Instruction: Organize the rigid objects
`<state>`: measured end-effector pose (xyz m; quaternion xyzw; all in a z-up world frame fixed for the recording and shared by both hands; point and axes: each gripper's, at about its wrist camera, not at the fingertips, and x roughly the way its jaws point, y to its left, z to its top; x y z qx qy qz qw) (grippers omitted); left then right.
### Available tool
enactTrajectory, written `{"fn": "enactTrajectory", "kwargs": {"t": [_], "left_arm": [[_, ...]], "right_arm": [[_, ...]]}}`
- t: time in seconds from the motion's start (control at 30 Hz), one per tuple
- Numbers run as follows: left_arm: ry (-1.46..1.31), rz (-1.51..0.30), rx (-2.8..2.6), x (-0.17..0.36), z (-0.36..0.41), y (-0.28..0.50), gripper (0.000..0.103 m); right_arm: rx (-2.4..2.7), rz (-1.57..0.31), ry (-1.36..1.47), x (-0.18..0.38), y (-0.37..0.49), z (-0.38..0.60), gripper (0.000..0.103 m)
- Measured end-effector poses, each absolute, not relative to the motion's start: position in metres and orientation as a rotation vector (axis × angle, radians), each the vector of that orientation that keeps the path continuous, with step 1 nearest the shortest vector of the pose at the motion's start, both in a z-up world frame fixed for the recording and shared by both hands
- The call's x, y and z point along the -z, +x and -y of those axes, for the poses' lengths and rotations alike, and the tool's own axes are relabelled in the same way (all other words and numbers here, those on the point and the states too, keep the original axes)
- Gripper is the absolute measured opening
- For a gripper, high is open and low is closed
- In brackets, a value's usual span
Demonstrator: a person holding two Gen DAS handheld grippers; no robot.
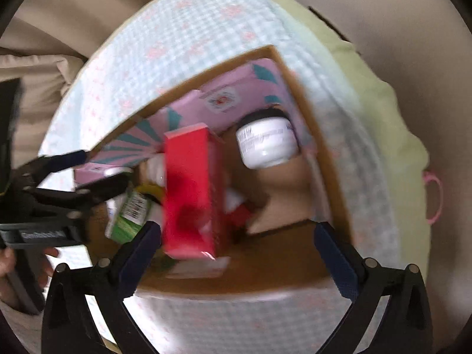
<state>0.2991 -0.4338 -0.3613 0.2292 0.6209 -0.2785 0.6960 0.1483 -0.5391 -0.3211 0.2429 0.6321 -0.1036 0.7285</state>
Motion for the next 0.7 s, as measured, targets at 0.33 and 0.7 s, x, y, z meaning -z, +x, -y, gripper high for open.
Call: {"fn": "enactTrajectory", "kwargs": {"t": [0.33,0.7], "left_arm": [[0.498,-1.372,0.591,0.351,0.421,0.295,0.103],[0.425,-1.306,0.588,0.305,0.394,0.272,0.103]], "right_arm": [[0.206,-1.373,0.515,0.308,0.148,0.530,0.103],[0.232,-1.340,0.461,0.276,0.139,0.515,0.103]]}}
